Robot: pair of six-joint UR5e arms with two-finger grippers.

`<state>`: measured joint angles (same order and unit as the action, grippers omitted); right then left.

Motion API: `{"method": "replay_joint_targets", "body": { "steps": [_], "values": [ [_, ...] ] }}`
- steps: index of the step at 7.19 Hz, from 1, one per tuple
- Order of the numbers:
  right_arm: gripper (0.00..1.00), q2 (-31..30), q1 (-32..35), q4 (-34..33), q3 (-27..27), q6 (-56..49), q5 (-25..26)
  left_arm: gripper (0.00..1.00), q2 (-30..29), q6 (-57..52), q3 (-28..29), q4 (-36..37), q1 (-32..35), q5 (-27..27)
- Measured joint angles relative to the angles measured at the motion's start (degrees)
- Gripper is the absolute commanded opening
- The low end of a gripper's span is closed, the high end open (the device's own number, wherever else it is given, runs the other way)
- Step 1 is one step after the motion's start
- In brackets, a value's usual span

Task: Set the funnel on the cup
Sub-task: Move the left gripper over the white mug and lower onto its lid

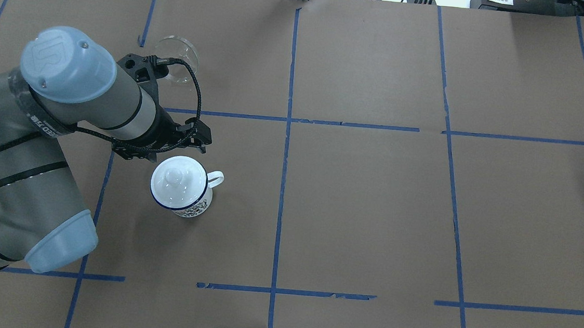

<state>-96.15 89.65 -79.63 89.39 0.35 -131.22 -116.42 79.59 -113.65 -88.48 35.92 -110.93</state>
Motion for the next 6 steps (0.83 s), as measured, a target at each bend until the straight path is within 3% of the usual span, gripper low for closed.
{"method": "replay_joint_targets", "body": {
  "steps": [4,5,6],
  "values": [
    [1.0,0.0,0.0,0.0,0.0,0.0,0.0,0.96,1.2,0.0,0.2,0.1,-2.6,2.2],
    [1.0,0.0,0.0,0.0,0.0,0.0,0.0,0.83,1.2,0.0,0.2,0.1,-3.0,2.2],
    [1.0,0.0,0.0,0.0,0.0,0.0,0.0,0.76,1.2,0.0,0.1,0.1,-3.3,2.2]
  ]
}}
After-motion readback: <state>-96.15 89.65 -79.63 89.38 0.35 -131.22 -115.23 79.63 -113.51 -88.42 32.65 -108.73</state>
